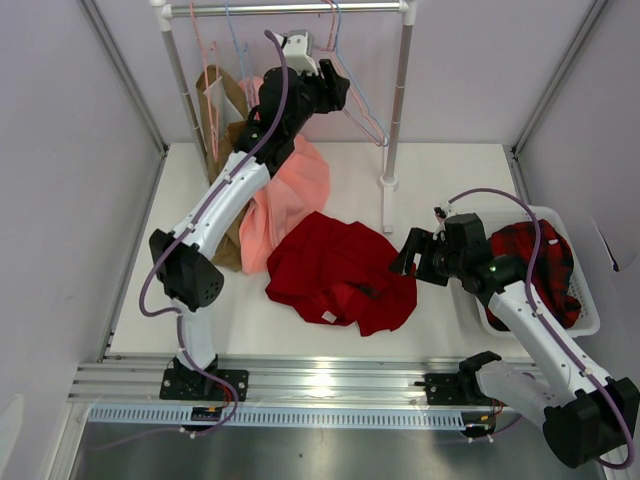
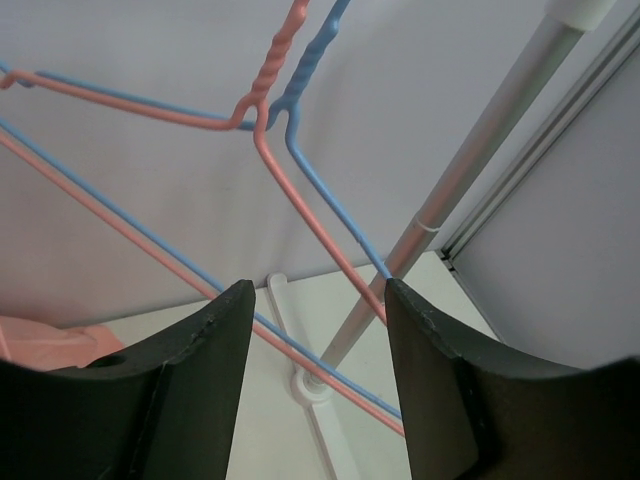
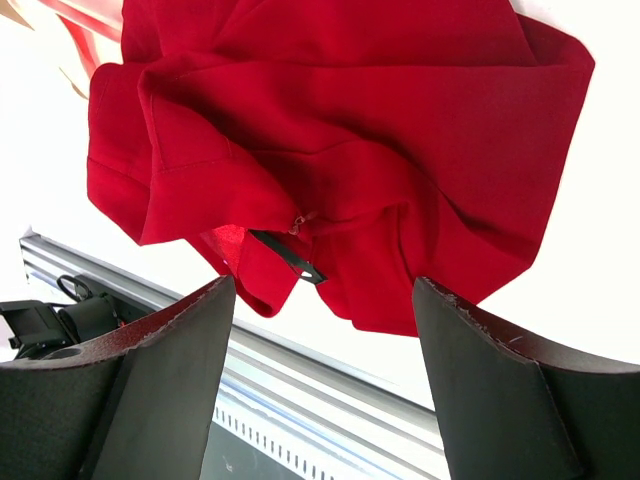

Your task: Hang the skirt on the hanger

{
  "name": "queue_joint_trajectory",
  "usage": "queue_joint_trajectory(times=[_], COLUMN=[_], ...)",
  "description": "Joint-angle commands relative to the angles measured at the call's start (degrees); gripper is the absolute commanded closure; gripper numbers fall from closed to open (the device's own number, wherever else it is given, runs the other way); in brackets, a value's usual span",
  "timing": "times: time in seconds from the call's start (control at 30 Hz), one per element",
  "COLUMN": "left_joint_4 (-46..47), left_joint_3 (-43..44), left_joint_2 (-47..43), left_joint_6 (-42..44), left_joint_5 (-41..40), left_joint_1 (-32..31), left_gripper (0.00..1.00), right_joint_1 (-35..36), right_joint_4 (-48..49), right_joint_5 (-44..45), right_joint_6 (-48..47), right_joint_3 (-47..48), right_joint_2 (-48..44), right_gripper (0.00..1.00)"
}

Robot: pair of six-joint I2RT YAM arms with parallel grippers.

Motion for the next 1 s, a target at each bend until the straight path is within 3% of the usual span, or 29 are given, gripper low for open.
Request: queue_joint_trajectory(times=[0.0, 0.97], left_joint_4=[-0.5, 0.4], left_joint_3=[2.6, -0.6], left_joint_2=[0.9, -4.4], left_joint_6=[0.3, 0.1], left_joint_5=[-0.6, -1.1], left_joint_1=[-0.2, -0.6], left_gripper=[0.4, 0.37], right_joint_1=[-0.3, -0.6], right_joint_4=[0.5, 0.8], right_joint_5=[-0.7, -1.4], right_joint_6=[-1.1, -1.0], right_joint_3=[-0.2, -0.5], right_joint_2=[-1.2, -1.6], right_gripper=[0.22, 0.22])
